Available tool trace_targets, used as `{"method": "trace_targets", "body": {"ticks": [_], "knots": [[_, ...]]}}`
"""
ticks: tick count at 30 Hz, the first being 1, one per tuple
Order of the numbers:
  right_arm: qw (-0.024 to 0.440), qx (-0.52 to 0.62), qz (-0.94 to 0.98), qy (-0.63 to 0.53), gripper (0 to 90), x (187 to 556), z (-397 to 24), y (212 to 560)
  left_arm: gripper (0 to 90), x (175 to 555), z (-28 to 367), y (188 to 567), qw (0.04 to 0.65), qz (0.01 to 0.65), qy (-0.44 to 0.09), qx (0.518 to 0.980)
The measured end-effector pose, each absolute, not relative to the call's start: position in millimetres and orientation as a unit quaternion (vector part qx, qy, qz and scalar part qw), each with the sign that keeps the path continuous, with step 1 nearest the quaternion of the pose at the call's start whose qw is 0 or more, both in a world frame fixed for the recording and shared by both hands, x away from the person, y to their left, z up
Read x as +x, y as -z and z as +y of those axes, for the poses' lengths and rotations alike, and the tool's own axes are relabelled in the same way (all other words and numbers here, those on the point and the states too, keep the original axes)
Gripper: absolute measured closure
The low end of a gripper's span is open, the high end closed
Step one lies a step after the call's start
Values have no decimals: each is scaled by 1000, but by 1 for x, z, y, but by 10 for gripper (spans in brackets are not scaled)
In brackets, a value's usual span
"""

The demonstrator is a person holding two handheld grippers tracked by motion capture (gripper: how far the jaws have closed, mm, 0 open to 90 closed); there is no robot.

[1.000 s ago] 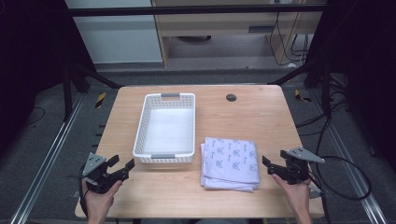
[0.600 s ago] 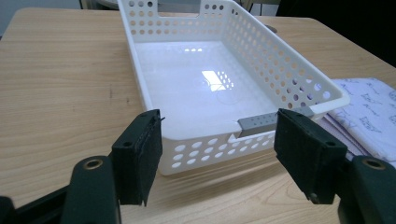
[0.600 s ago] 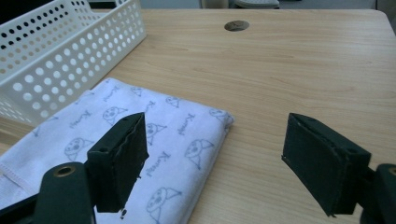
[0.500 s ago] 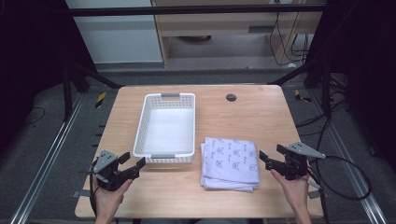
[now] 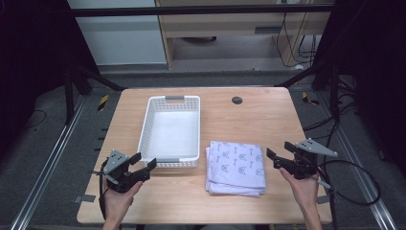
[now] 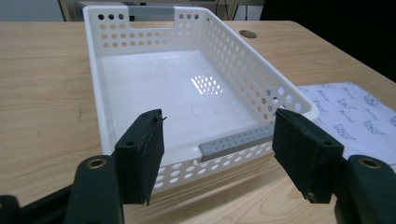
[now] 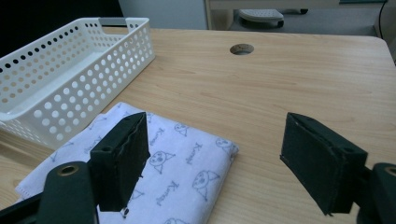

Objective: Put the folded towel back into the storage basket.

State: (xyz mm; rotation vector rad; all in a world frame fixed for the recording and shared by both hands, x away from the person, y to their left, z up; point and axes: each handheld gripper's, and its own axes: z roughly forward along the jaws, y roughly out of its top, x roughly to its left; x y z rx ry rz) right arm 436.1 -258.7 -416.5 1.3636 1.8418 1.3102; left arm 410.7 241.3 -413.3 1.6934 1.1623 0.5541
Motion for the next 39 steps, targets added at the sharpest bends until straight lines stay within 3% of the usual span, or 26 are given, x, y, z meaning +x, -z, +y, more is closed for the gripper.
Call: {"method": "trace_targets", "body": {"ticks": [18, 39], "knots": [[237, 478, 699, -476, 338, 456, -240, 408, 358, 420, 176, 400, 491, 425, -220, 728], [225, 474, 709, -471, 365, 471, -230, 413, 384, 418, 124, 412, 473, 388, -192, 767]]}}
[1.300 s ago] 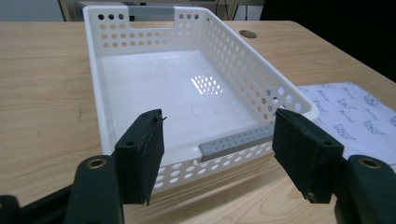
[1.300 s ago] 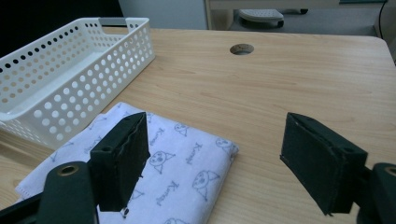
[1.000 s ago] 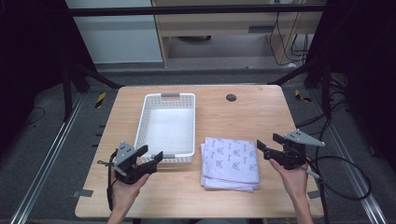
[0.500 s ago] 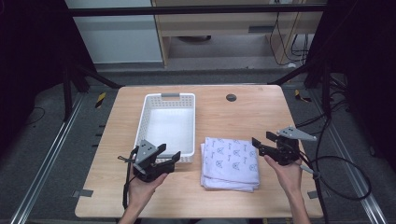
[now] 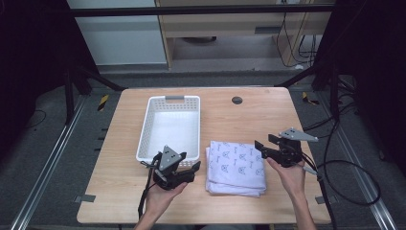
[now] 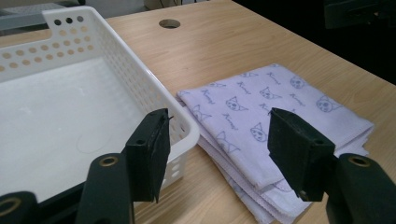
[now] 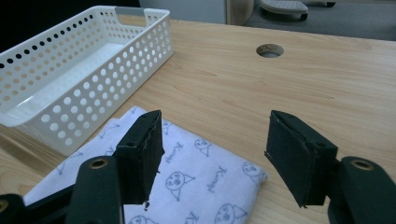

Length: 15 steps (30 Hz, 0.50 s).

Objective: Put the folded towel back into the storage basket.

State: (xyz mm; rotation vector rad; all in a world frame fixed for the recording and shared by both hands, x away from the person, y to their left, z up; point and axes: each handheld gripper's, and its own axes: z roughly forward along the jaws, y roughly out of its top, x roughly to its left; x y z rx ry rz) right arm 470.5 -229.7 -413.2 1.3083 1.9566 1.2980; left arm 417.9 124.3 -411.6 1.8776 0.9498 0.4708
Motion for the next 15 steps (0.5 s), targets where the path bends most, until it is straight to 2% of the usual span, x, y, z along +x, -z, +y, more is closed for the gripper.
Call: {"method": "trace_targets", "body": {"ticks": [15], "knots": [[225, 471, 718, -460, 363, 473, -225, 422, 386, 411, 104, 429, 454, 386, -167, 786]]}}
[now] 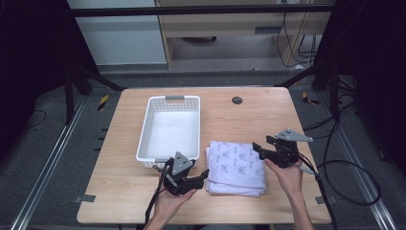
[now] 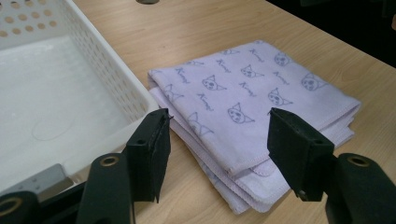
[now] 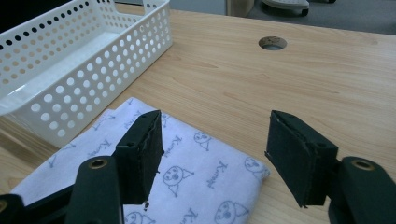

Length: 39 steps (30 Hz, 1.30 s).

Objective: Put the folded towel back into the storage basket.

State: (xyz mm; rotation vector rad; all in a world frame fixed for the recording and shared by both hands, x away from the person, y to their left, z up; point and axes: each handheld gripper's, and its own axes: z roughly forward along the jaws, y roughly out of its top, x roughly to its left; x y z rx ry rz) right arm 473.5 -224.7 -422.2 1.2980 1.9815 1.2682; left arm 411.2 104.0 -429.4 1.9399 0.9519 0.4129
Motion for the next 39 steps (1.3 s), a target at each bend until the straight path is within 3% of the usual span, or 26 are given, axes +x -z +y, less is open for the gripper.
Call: {"method": "trace_targets", "body": {"ticks": [18, 39], "knots": [[221, 475, 735, -431, 368, 477, -224, 441, 385, 407, 84, 459, 418, 392, -148, 806], [200, 500, 743, -397, 392, 493, -226, 471, 326, 430, 74, 482, 390, 420, -143, 807]]}}
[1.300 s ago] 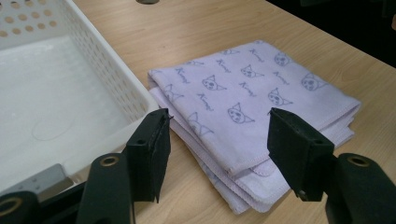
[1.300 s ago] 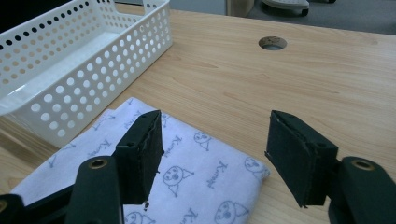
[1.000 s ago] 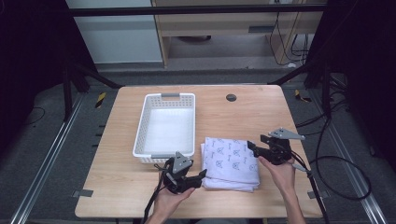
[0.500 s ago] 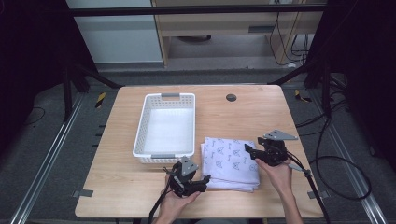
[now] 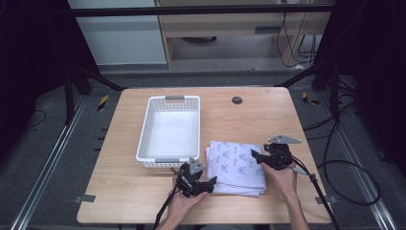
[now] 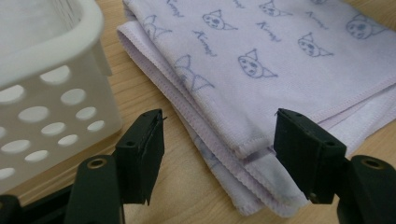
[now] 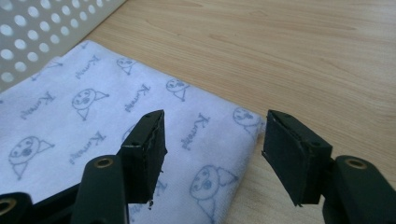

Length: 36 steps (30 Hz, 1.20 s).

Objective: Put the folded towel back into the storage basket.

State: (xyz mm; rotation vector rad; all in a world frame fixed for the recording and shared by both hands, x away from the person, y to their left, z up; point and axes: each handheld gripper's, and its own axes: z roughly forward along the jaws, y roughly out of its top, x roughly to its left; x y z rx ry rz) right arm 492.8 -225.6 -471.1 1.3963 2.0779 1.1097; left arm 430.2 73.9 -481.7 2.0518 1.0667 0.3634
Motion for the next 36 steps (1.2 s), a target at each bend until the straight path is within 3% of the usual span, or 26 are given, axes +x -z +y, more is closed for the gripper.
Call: {"method": "trace_targets", "body": {"ticks": [28, 36], "knots": [[182, 510, 762, -355, 438, 502, -216, 494, 339, 434, 66, 500, 372, 428, -137, 812], [176, 520, 756, -356, 432, 503, -216, 495, 448, 433, 65, 500, 379, 425, -124, 813]]}}
